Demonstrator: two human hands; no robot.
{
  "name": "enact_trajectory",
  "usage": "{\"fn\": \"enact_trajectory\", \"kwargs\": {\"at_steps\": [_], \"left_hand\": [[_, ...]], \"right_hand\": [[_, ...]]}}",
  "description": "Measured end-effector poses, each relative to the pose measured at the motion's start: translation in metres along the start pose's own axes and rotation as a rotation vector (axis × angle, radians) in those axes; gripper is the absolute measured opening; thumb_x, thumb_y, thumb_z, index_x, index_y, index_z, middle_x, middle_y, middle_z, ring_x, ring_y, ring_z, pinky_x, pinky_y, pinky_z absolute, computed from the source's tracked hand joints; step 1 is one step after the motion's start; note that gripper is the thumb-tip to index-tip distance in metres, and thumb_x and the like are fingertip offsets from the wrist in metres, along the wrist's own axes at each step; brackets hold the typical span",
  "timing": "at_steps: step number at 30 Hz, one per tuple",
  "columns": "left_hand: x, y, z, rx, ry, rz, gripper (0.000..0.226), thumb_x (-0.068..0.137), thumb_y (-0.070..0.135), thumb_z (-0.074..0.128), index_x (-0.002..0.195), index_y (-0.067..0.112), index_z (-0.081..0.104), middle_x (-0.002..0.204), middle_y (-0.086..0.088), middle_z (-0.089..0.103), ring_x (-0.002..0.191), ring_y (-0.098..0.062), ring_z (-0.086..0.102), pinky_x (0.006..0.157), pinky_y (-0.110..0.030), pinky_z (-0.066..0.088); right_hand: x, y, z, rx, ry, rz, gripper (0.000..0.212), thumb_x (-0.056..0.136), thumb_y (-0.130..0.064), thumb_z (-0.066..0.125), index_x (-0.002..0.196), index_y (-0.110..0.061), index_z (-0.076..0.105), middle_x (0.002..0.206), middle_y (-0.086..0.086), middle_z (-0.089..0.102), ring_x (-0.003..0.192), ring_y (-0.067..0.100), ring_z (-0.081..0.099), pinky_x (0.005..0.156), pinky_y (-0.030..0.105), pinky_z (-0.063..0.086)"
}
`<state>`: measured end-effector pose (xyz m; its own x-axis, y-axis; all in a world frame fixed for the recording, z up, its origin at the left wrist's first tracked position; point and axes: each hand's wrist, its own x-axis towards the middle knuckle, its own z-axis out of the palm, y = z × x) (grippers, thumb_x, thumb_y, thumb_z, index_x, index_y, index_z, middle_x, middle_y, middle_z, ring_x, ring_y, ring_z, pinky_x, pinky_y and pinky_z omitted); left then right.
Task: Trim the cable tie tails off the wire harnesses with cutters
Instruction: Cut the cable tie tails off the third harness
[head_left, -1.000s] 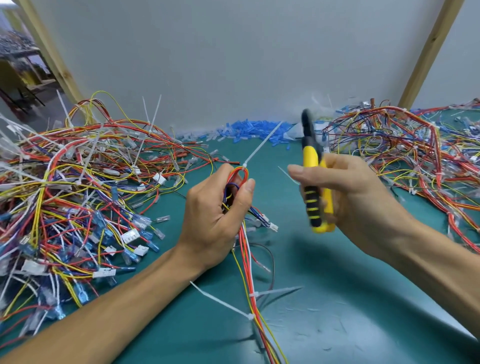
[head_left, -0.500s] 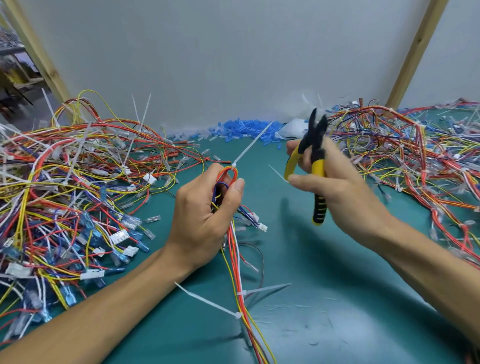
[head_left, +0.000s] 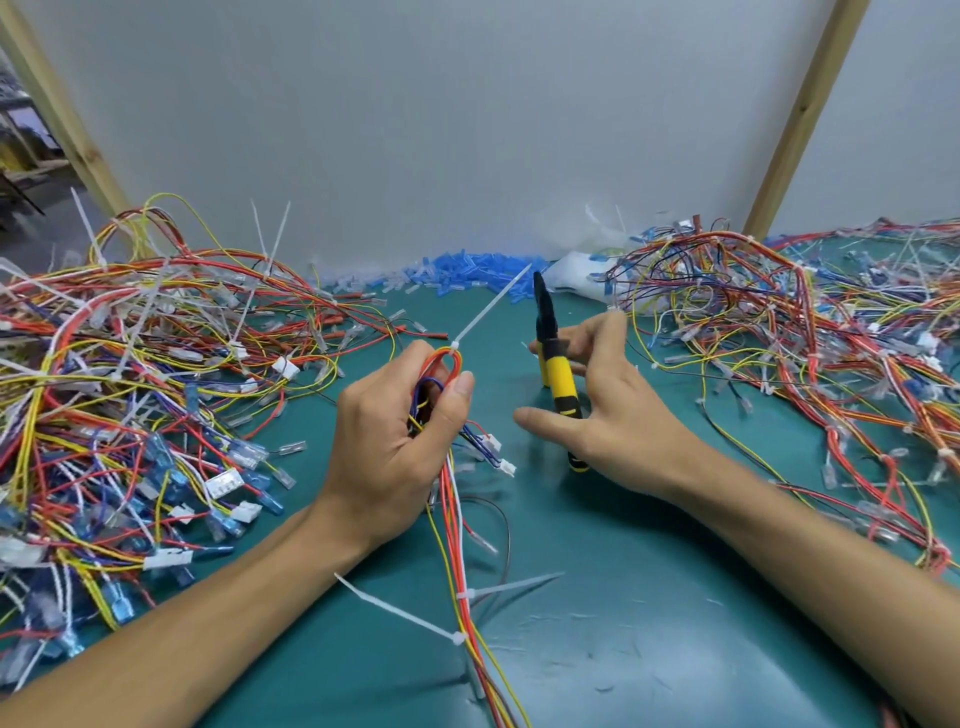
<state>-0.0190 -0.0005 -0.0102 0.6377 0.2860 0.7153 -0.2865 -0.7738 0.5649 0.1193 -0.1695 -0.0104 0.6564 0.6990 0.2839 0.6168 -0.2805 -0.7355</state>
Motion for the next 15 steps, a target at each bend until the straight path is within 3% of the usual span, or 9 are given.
{"fn": "enact_trajectory", "kwargs": {"at_steps": [3,5,7,9,11,13,15], "left_hand": [[0.0,-0.001,0.0,0.004,0.005,-0.001,0.036,0.102,0.029,0.055,0.075,0.007,0.046,0.065,-0.002,0.039,0.062,-0.017,0.037,0.06,-0.022,0.031],[-0.001,-0.003,0.0,0.007,0.016,0.005,0.036,0.102,0.029,0.055,0.075,0.007,0.046,0.065,0.001,0.039,0.062,-0.014,0.037,0.06,-0.019,0.03],[-0.001,-0.003,0.0,0.004,0.024,0.007,0.037,0.102,0.03,0.056,0.075,0.007,0.047,0.065,0.003,0.039,0.061,-0.013,0.038,0.061,-0.018,0.031],[0.0,-0.002,-0.001,0.002,0.027,0.003,0.037,0.102,0.03,0.056,0.074,0.007,0.047,0.065,0.004,0.038,0.061,-0.012,0.038,0.061,-0.019,0.031],[0.0,-0.002,-0.002,0.006,0.027,-0.003,0.038,0.101,0.031,0.056,0.074,0.006,0.047,0.065,0.005,0.038,0.061,-0.012,0.037,0.061,-0.018,0.03],[0.0,-0.002,-0.002,0.0,0.029,-0.006,0.039,0.101,0.031,0.055,0.073,0.006,0.047,0.064,0.003,0.038,0.061,-0.012,0.037,0.061,-0.019,0.03],[0.0,-0.002,-0.002,-0.01,0.033,-0.003,0.039,0.102,0.031,0.055,0.073,0.006,0.046,0.064,0.002,0.038,0.061,-0.013,0.037,0.06,-0.02,0.031]], "right_hand": [[-0.001,0.0,0.003,0.0,0.067,-0.03,0.06,0.088,-0.064,0.07,0.114,-0.033,0.025,0.12,-0.005,0.046,0.117,0.007,0.052,0.093,0.028,0.043],[-0.004,-0.002,0.003,0.051,0.107,-0.07,0.047,0.094,-0.064,0.058,0.119,-0.038,0.028,0.117,-0.008,0.05,0.113,0.006,0.052,0.09,0.021,0.039],[-0.004,-0.006,0.001,0.053,0.212,-0.135,0.037,0.098,-0.059,0.049,0.124,-0.035,0.037,0.104,-0.01,0.056,0.097,0.008,0.056,0.081,0.019,0.039],[-0.002,-0.012,-0.003,0.11,0.296,-0.121,0.032,0.101,-0.053,0.046,0.123,-0.03,0.048,0.09,-0.009,0.057,0.082,0.014,0.056,0.076,0.025,0.044],[0.0,-0.02,-0.008,0.298,0.312,-0.026,0.023,0.106,-0.042,0.052,0.113,-0.021,0.058,0.077,-0.001,0.055,0.068,0.025,0.051,0.064,0.041,0.047],[0.003,-0.023,-0.011,0.561,0.324,0.097,0.025,0.105,-0.027,0.061,0.107,-0.002,0.063,0.071,0.008,0.052,0.063,0.026,0.046,0.052,0.04,0.043],[0.005,-0.027,-0.013,0.896,0.324,0.238,0.037,0.095,-0.027,0.071,0.112,0.005,0.066,0.073,0.01,0.054,0.064,0.023,0.049,0.05,0.033,0.043]]}}
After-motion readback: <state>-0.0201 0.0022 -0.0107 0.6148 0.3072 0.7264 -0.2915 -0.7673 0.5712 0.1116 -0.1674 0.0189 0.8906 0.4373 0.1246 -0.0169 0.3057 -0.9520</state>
